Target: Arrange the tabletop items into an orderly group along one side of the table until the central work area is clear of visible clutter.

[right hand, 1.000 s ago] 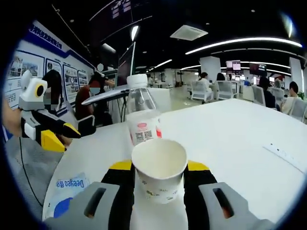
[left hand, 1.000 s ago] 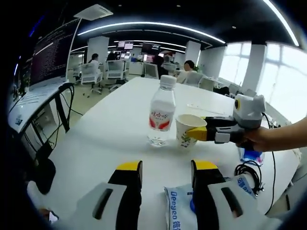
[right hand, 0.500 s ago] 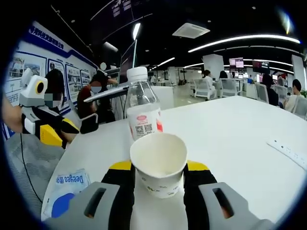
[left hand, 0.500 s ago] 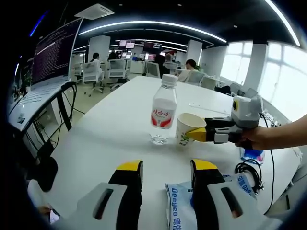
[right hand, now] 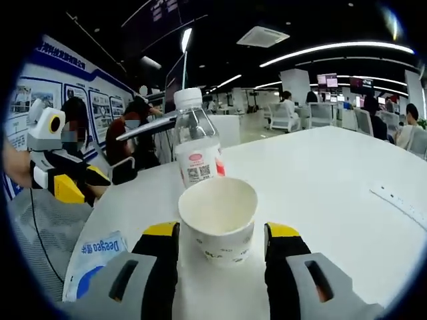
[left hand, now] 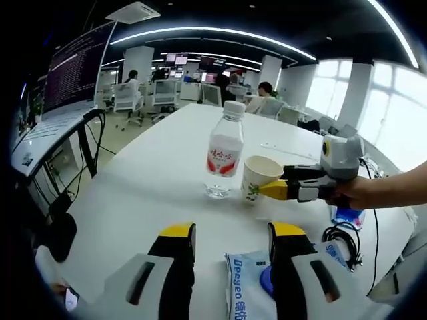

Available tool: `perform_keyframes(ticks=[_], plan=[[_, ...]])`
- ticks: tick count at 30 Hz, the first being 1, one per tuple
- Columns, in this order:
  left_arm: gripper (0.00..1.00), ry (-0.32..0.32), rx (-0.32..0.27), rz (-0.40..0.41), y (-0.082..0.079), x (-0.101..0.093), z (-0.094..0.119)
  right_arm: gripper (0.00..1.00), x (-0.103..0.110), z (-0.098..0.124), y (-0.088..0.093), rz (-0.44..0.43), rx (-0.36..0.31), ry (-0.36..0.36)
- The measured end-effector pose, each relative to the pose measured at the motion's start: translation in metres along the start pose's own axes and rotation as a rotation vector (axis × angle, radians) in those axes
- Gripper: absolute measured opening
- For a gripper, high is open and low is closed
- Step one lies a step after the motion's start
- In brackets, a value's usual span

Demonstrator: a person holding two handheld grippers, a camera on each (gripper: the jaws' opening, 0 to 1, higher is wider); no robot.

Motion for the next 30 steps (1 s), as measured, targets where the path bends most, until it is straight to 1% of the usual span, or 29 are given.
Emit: perform_keyframes(ticks=[3, 5, 6, 8, 9, 10, 11, 12, 14, 20, 25, 30], plan=[[0.44, 0.012, -0.003, 0.001, -0.002, -0.004, 0.0, 0.65, -0.001, 0.002, -0.002, -0.003, -0.005, 0.007], [0.46, 0.018, -0.001, 0.004, -0.002, -0.005, 0.0, 0.77, -0.001, 0.003, -0.005, -0.018, -0.015, 0.008], [0.49, 0.021, 0.0, 0.008, -0.001, -0.006, 0.0, 0.82, 0.0, 0.004, -0.006, -0.026, -0.021, 0.007], [0.55, 0.026, 0.002, 0.019, -0.001, -0.007, 0.001, 0.96, 0.0, 0.005, -0.006, -0.032, -0.015, 0.011], [0.61, 0.039, 0.01, 0.041, 0.001, -0.01, 0.0, 1.0, 0.002, 0.007, -0.007, -0.032, -0.007, 0.013], [0.66, 0.043, 0.015, 0.055, 0.002, -0.011, 0.0, 0.99, 0.007, 0.01, -0.005, -0.024, 0.005, 0.0], [0.72, 0.045, 0.017, 0.063, 0.003, -0.011, 0.0, 1.0, 0.005, 0.012, -0.005, -0.013, 0.005, 0.008], [0.78, 0.049, 0.02, 0.069, 0.004, -0.012, 0.0, 1.0, 0.007, 0.014, -0.006, -0.008, 0.004, -0.001], [0.84, 0.054, 0.025, 0.069, 0.006, -0.013, 0.0, 1.0, 0.009, 0.021, -0.008, -0.012, -0.003, 0.0], [0.88, 0.084, 0.029, 0.07, 0.007, -0.021, 0.003, 1.0, 0.013, 0.044, -0.011, -0.018, -0.012, 0.017], [0.96, 0.112, 0.02, 0.072, 0.005, -0.03, 0.007, 0.99, 0.018, 0.062, -0.015, -0.016, -0.011, 0.038], [0.96, 0.145, 0.026, 0.059, 0.007, -0.037, 0.013, 0.99, 0.023, 0.08, -0.02, -0.014, -0.018, 0.063]])
Point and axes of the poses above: the point that each gripper's makers call its tool centre point, and the gripper's own axes: z roughly backward along the fingers, x roughly to its left, y roughly out of its underside, the point moved 1 cm from there along z, roughly backward along the fingers, and after that the axes turned 15 degrees about z, right-handed, at the moved point
